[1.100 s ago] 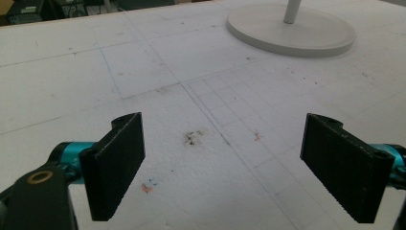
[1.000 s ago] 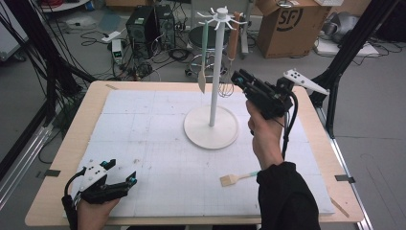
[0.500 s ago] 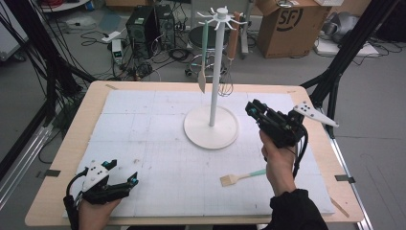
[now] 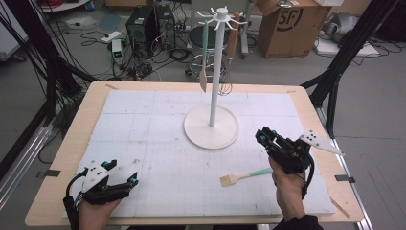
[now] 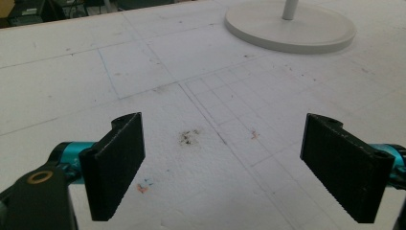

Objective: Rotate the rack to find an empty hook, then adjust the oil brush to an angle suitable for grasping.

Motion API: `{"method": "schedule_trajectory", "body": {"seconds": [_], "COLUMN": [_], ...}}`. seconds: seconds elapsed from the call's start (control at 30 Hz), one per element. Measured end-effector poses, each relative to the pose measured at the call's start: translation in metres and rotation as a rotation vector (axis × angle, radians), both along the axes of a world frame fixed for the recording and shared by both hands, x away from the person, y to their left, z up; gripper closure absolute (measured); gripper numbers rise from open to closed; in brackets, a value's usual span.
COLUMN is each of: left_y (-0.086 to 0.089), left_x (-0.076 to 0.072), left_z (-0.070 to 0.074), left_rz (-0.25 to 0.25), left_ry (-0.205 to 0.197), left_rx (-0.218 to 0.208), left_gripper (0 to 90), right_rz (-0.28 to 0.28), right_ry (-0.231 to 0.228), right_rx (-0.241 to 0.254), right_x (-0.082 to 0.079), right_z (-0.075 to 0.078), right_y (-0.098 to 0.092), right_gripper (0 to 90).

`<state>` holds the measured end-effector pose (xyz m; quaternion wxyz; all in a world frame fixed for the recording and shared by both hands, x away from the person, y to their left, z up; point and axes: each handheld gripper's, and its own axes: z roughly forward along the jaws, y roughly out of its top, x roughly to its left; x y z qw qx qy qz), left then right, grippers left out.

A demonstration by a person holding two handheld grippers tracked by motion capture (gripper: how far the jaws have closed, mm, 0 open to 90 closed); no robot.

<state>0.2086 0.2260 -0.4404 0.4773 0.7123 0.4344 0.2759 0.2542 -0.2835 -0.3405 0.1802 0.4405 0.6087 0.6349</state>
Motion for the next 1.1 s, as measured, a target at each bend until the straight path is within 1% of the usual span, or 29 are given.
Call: {"method": "schedule_trajectory", "body": {"seconds": [0.07,0.13,0.43,0.6,0.8,0.87,0.9,0.93,0.97,1.03,1.07,1.1], "left_y": [0.000,-0.001,-0.001,-0.001,-0.003,-0.003,-0.002,-0.002,-0.002,-0.003,-0.003,-0.004], "left_x": [0.000,0.000,0.001,0.000,0.001,0.001,0.001,0.001,0.001,0.000,0.000,0.000], "left_z": [0.000,0.000,-0.001,0.000,-0.001,-0.001,-0.001,-0.001,0.000,0.000,0.000,0.000], "left_rz": [-0.001,-0.005,-0.001,-0.002,-0.007,-0.004,-0.004,-0.005,-0.003,-0.005,-0.007,-0.008], "left_ry": [0.000,0.000,0.002,0.001,0.002,0.003,0.002,0.001,0.001,-0.001,0.002,0.000], "left_rx": [0.001,0.005,0.003,0.005,0.006,0.005,0.008,0.007,0.007,0.007,0.011,0.009], "left_gripper": [15.9,15.9,15.9,15.9,15.9,15.9,15.9,15.9,15.9,15.9,15.9,15.9], "right_rz": [-0.001,-0.009,-0.019,-0.036,-0.070,-0.085,-0.086,-0.090,-0.102,-0.105,-0.112,-0.115], "right_ry": [0.007,0.020,0.066,0.092,0.140,0.145,0.154,0.166,0.176,0.205,0.219,0.224], "right_rx": [-0.014,-0.046,-0.073,-0.077,-0.068,-0.078,-0.067,-0.067,-0.084,-0.068,-0.078,-0.084], "right_x": [-0.006,-0.011,-0.028,-0.035,-0.043,-0.047,-0.048,-0.050,-0.050,-0.051,-0.052,-0.053], "right_z": [-0.003,-0.007,-0.026,-0.037,-0.052,-0.058,-0.061,-0.065,-0.068,-0.075,-0.077,-0.079], "right_y": [-0.003,-0.005,-0.020,-0.029,-0.043,-0.047,-0.050,-0.052,-0.054,-0.058,-0.060,-0.062], "right_gripper": [64.3,63.2,62.9,62.8,62.2,62.1,62.0,62.0,62.0,62.5,63.9,65.2]}}
